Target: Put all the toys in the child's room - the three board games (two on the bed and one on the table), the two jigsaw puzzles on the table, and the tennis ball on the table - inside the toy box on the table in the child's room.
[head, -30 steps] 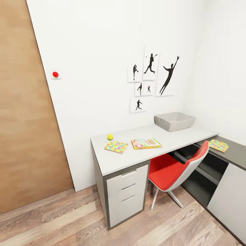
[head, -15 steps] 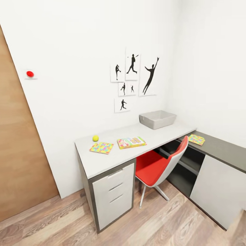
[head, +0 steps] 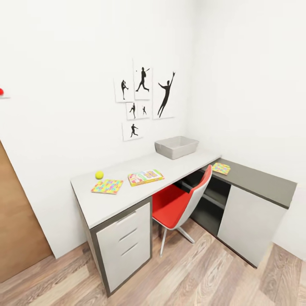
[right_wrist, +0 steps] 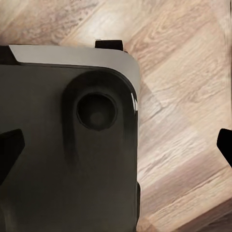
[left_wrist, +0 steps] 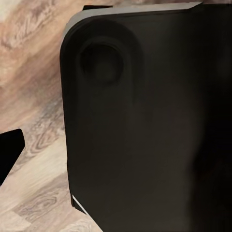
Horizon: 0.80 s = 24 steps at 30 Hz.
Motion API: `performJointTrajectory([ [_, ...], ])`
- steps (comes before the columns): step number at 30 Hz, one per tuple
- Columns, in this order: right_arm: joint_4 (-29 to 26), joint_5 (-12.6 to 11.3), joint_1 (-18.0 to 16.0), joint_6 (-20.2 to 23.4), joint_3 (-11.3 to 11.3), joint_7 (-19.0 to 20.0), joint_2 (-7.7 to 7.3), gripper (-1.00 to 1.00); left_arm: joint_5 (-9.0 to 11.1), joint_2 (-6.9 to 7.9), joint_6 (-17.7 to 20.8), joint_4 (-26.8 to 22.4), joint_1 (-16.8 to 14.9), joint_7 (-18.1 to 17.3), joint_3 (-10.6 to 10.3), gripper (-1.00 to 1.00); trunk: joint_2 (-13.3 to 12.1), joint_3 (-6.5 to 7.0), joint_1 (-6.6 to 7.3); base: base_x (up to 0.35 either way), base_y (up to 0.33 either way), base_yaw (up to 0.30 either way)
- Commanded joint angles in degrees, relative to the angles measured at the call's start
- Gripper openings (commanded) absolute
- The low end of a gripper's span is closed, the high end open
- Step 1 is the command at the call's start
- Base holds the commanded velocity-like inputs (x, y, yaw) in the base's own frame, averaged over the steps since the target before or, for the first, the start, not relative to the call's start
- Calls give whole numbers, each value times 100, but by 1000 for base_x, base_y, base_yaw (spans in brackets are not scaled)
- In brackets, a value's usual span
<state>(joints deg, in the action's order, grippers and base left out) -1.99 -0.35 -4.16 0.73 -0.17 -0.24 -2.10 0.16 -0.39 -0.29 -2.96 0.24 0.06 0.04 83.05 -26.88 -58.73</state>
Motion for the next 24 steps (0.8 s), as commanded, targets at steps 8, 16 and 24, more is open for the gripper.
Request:
performJointTrajectory([
  [8,-15,-9,-114,15,-1,-2,-64,100,6,-27,16,-86,-98,14,2,100,2,-5,0,0,0,-281],
  [16,-19,-15,-269,37,-1,-2,-121,100,12,-42,34,-113,-238,4,4,100,2,-5,0,0,0,-281],
  [24,-20,-23,-391,195,-1,-2,-139,100,15,-101,52,-121,-372,-2,5,100,2,-15,0,0,0,-280],
])
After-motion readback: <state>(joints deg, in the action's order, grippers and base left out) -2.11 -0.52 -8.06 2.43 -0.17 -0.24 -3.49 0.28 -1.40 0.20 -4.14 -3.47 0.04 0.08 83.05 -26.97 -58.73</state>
